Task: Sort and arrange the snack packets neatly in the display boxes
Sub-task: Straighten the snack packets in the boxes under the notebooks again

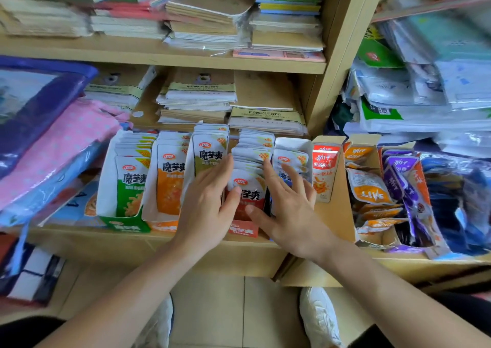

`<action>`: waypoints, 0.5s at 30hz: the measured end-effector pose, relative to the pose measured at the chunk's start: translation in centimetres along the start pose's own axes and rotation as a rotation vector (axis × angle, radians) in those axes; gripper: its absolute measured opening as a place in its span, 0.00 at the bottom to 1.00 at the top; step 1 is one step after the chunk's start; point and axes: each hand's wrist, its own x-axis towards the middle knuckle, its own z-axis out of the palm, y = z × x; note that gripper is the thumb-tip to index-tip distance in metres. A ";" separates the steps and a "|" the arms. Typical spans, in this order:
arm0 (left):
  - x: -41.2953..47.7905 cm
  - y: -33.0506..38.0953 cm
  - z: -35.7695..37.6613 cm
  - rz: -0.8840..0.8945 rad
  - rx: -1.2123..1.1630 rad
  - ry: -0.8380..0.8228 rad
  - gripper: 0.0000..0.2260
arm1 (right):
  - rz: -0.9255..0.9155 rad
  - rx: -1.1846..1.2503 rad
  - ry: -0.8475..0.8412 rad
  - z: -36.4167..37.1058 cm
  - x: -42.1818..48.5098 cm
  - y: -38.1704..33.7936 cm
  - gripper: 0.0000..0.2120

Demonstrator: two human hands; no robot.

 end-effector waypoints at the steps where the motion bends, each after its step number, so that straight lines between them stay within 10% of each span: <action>1: 0.2 0.0 -0.3 -0.005 0.006 0.014 0.27 | 0.008 0.008 0.042 -0.2 0.0 0.0 0.41; 15: 3.7 -0.4 -0.7 -0.114 -0.256 -0.250 0.28 | -0.031 -0.002 0.187 -0.7 2.6 1.1 0.37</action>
